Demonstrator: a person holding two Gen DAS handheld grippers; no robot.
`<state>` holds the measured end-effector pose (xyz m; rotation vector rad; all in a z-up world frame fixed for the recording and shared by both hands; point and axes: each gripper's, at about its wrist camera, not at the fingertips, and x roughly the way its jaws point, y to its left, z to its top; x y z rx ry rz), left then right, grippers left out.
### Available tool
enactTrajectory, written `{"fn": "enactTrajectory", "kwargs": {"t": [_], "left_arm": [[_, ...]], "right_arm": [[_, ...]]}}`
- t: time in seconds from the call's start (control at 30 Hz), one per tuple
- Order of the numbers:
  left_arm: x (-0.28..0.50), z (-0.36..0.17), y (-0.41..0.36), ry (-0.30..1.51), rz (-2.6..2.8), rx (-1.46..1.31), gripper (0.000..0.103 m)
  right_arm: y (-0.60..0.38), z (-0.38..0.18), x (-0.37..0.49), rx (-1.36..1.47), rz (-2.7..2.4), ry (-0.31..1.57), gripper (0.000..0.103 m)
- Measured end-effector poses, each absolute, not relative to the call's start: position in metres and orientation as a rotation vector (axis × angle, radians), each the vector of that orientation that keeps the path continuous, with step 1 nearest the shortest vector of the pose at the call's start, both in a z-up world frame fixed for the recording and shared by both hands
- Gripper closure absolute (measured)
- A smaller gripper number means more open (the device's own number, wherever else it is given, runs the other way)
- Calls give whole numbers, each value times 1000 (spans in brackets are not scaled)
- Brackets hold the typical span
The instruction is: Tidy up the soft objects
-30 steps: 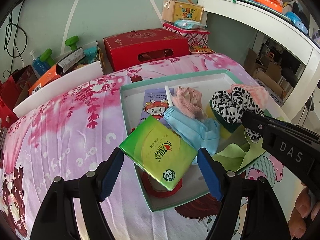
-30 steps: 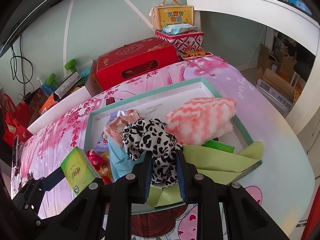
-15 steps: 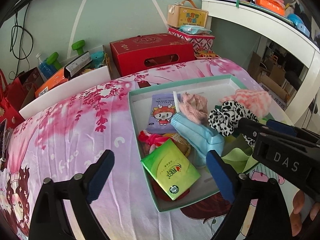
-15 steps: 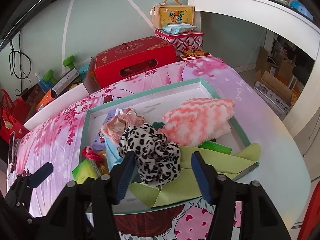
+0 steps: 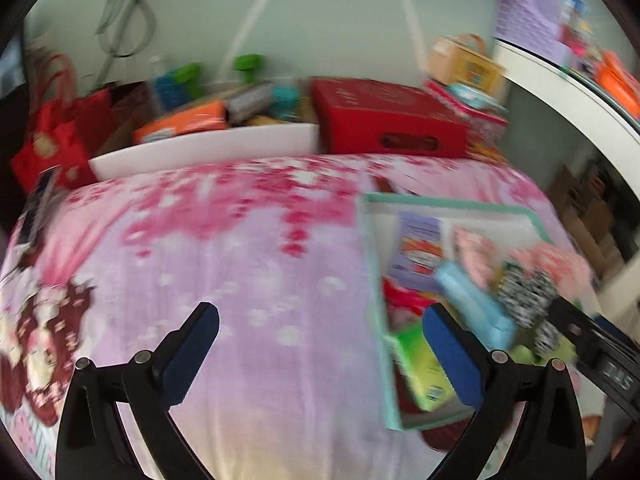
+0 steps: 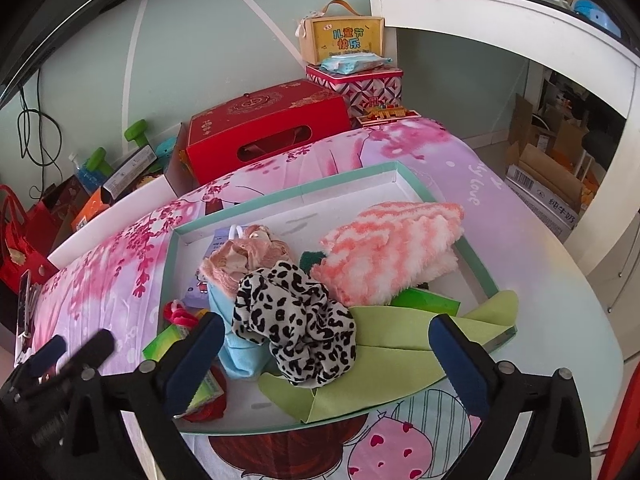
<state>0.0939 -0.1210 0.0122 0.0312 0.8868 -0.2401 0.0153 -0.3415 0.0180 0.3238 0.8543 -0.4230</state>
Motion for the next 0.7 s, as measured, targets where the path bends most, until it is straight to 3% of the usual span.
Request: {"fn": "enactTrajectory", "kwargs": {"t": [0.7], "left_arm": [[105,11,-36,936,22,-103,2]], "right_arm": [[-311,24,22,244,-363,865,0]]}}
